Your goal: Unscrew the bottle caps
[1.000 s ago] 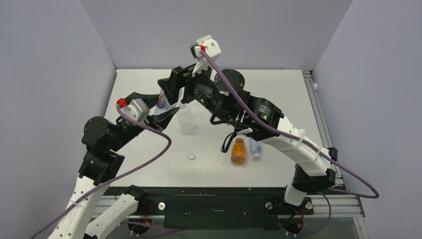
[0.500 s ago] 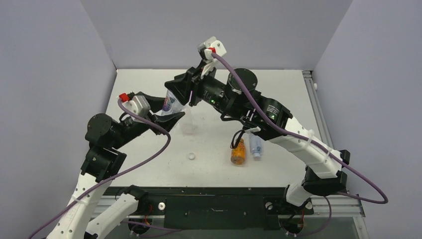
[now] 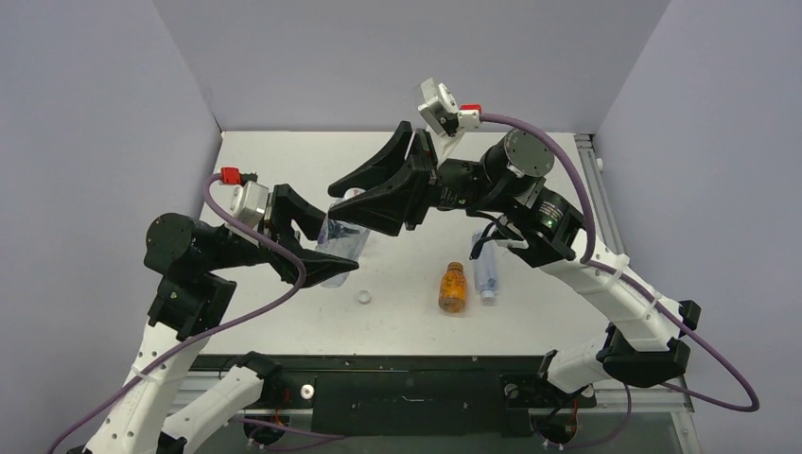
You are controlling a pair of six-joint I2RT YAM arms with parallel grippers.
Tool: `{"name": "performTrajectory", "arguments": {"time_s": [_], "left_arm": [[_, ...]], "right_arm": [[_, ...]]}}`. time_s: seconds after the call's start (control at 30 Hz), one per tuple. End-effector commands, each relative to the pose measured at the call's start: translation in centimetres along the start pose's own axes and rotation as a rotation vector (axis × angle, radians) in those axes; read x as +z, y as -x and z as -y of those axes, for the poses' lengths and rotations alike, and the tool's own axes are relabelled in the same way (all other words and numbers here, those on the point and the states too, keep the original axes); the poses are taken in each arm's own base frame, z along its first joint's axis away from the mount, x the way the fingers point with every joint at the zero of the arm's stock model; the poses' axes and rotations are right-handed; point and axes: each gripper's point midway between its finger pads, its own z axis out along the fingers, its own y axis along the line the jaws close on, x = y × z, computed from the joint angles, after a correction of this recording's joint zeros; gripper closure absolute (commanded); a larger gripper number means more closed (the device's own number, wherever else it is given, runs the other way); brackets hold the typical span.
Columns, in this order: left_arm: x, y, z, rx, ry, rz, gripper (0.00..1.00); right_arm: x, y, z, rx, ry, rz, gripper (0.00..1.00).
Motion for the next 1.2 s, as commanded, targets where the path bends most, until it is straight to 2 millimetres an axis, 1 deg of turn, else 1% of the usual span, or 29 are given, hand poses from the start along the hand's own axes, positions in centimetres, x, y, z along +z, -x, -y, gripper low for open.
{"name": "performTrajectory", "arguments": {"time_s": [0.0,0.07,0.1,0.13,0.17,0.2,0.23,0.27,0.3,0.33,0.37,0.4,0.43,0.57,0.6,0.63,0.7,0.77,0.93,1.0,1.07,1.17], "left_arm": [[0.1,-0.1,0.0,-0.054,-0.011,-0.014,1.0],[0.1,-0.3,-0.2,-0.05,-0.005,-0.017,1.0],[0.1,-0.3,-0.3,-0.047,0.0,-0.018,1.0],[0.1,-0.4,-0.7,-0.032,0.018,-0.014,1.0],[0.1,-0.3,-1.0,-0.023,0.034,-0.009,1.0],[0.1,-0.1,-1.8,0.01,0.073,0.005,1.0],[0.0,-0.3,-2.4,0.017,0.103,0.006,1.0],[-0.1,-0.2,-3.6,0.047,0.163,0.014,1.0],[-0.3,-0.2,-4.1,0.067,0.194,0.018,1.0],[-0.6,-0.3,-5.4,0.11,0.258,0.02,1.0],[-1.0,0.0,-6.4,0.136,0.32,0.033,1.0],[-1.3,-0.3,-7.2,0.172,0.353,0.026,1.0],[-1.7,0.0,-8.0,0.195,0.409,0.038,1.0],[-2.9,0.3,-10.0,0.307,0.52,0.038,1.0],[-3.0,0.3,-10.2,0.314,0.531,0.039,1.0],[-3.2,0.4,-10.3,0.328,0.545,0.041,1.0],[-3.3,0.5,-10.3,0.344,0.551,0.04,1.0],[-3.4,0.4,-10.3,0.344,0.554,0.037,1.0],[-3.6,0.2,-10.1,0.37,0.553,0.027,1.0],[-3.7,0.2,-10.1,0.374,0.553,0.025,1.0],[-3.7,0.0,-10.0,0.372,0.55,0.022,1.0],[-3.7,-0.2,-9.9,0.372,0.54,0.018,1.0]], "right_arm": [[-1.8,3.9,-6.9,-0.053,0.267,0.074,1.0],[-1.8,3.7,-6.2,-0.064,0.22,0.064,1.0],[-1.9,3.7,-5.4,-0.075,0.162,0.057,0.97],[-1.9,3.7,-4.6,-0.081,0.112,0.061,0.8],[-2.3,4.3,-2.7,-0.095,-0.017,0.084,0.68],[-2.7,4.3,-1.7,-0.109,-0.09,0.086,0.48],[-3.3,5.1,0.6,-0.115,-0.235,0.124,0.38],[-3.7,5.0,1.3,-0.132,-0.3,0.116,0.25],[-4.5,5.6,3.2,-0.141,-0.437,0.139,0.23],[-4.5,5.1,3.2,-0.168,-0.473,0.112,0.21],[-5.4,5.4,4.7,-0.18,-0.593,0.122,0.21],[-5.0,4.8,4.7,-0.197,-0.617,0.089,0.2],[-5.5,4.7,5.7,-0.198,-0.697,0.084,0.2],[-4.8,3.5,7.5,-0.182,-0.826,0.016,0.19],[-4.5,3.0,8.2,-0.177,-0.859,-0.003,0.19],[-4.5,2.9,8.4,-0.172,-0.874,-0.005,0.2],[-3.7,2.2,9.1,-0.159,-0.886,-0.013,0.22],[-3.0,1.8,9.3,-0.147,-0.878,-0.015,0.24],[-1.5,1.2,9.2,-0.122,-0.832,-0.017,0.29],[-1.1,1.1,9.2,-0.109,-0.81,-0.014,0.33],[-0.8,1.2,9.2,-0.095,-0.79,-0.005,0.42],[-0.6,1.1,9.5,-0.078,-0.774,0.005,0.51]]}}
